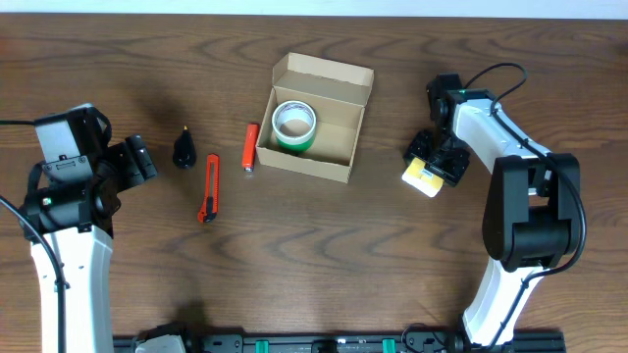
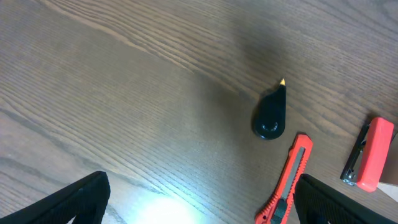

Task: Pack container
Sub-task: 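Move the right gripper to the yellow notepad and grasp it, then carry the yellow notepad over the box and lower it inside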

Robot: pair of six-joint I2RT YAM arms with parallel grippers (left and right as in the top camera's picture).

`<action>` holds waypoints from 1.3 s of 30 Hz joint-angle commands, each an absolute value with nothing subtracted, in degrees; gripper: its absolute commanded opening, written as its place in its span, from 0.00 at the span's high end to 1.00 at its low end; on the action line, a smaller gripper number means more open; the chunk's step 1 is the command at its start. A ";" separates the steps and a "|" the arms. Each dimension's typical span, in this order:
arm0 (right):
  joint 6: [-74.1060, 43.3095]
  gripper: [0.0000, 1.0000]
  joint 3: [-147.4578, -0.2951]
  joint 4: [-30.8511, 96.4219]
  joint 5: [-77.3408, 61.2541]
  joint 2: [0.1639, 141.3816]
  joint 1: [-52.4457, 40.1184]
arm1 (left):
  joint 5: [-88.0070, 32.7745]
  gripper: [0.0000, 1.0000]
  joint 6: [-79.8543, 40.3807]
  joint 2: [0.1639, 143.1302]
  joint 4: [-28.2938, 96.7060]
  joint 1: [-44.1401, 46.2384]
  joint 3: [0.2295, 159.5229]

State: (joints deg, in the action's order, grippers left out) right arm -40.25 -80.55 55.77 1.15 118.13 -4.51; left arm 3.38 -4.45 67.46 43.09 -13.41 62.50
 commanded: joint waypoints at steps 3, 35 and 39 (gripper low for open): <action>-38.57 0.55 -80.82 56.01 2.74 118.89 -4.05 | 3.55 0.05 -3.81 67.48 43.09 -13.56 63.70; -20.16 0.98 -122.72 79.81 4.14 118.39 -12.45 | 3.55 0.05 -3.81 67.48 43.09 -13.56 63.70; -15.68 0.98 -131.94 83.77 4.54 118.39 -18.13 | 3.55 0.05 -3.81 67.48 43.09 -13.56 63.70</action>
